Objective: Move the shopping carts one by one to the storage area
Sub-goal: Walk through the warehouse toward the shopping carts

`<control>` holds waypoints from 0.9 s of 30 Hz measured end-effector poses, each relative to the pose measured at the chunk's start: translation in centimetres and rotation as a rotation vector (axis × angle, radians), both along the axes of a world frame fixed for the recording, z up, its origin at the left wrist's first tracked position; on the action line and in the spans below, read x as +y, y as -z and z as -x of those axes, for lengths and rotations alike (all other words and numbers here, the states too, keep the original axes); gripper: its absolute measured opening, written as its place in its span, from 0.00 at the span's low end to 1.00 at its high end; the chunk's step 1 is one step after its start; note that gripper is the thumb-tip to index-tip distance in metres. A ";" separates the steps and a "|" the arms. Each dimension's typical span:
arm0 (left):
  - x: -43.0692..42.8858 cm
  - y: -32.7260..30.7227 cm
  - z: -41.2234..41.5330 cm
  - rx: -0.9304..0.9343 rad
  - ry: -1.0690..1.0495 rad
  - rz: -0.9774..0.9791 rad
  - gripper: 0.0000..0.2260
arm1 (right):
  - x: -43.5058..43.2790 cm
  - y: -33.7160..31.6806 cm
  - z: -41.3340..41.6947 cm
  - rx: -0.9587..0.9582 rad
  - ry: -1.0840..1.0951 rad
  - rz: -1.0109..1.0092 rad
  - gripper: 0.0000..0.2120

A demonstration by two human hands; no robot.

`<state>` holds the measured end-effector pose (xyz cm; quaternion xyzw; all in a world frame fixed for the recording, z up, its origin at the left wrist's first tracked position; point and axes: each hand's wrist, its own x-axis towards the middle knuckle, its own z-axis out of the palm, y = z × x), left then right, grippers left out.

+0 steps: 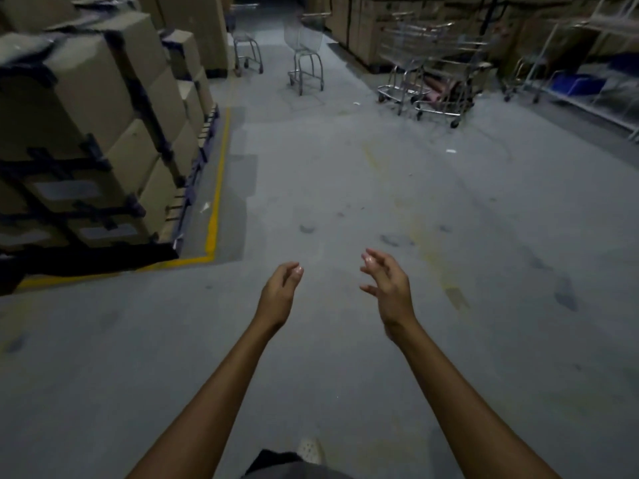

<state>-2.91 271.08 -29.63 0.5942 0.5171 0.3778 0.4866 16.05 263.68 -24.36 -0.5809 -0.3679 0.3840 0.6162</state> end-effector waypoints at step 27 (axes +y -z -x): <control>71.2 -14.9 -37.2 -0.173 0.126 -0.331 0.20 | 72.6 7.9 -38.0 0.034 0.023 0.230 0.13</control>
